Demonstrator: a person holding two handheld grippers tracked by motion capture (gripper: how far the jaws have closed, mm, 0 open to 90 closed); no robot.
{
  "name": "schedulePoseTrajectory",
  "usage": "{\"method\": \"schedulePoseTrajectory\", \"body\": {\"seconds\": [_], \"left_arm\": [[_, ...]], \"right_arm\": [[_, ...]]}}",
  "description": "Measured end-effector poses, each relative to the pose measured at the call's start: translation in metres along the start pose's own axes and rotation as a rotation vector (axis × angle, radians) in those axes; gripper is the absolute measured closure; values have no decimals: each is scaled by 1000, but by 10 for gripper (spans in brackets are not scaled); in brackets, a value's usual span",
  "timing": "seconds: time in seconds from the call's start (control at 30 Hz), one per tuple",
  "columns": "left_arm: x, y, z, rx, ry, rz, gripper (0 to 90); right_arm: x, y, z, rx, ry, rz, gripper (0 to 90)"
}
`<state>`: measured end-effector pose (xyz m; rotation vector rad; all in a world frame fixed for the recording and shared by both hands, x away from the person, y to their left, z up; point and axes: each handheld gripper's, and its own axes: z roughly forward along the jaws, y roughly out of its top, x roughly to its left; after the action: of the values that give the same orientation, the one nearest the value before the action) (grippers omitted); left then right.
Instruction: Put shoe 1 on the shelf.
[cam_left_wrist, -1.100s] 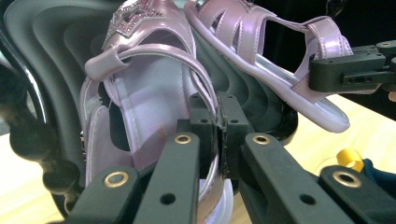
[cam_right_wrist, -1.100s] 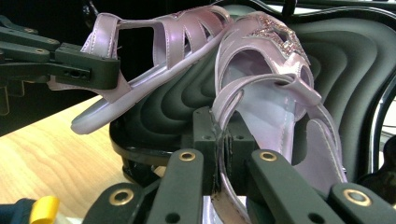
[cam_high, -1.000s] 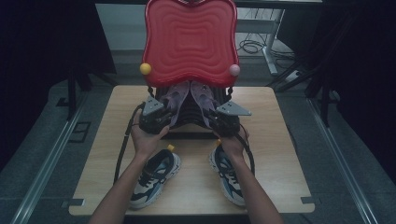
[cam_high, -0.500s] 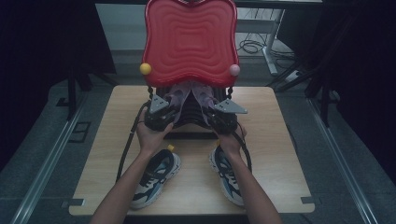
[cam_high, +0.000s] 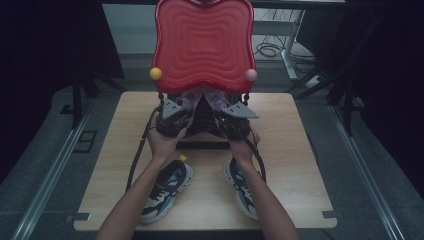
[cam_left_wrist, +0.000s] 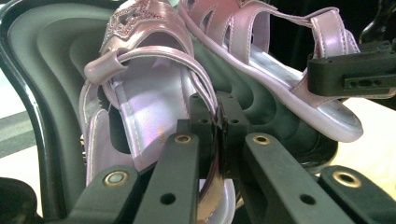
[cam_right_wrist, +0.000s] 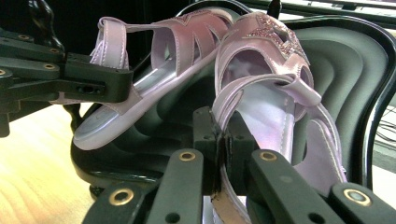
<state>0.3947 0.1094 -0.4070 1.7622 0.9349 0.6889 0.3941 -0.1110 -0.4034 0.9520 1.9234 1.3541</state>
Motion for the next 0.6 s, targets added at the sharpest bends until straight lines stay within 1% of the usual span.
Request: {"method": "schedulePoseTrajectory", "body": {"seconds": [0.2, 0.27, 0.47, 0.6], "left_arm": [[0, -2, 5, 5, 1, 8, 870], [0, -3, 6, 4, 3, 6, 870], [0, -5, 12, -2, 3, 2, 870], [2, -6, 17, -6, 0, 5, 870]], "right_arm": [[2, -3, 6, 3, -16, -6, 863], [2, -3, 8, 6, -17, 1, 863], [4, -5, 14, 5, -43, -21, 862], [3, -6, 18, 10, -47, -16, 863]]}}
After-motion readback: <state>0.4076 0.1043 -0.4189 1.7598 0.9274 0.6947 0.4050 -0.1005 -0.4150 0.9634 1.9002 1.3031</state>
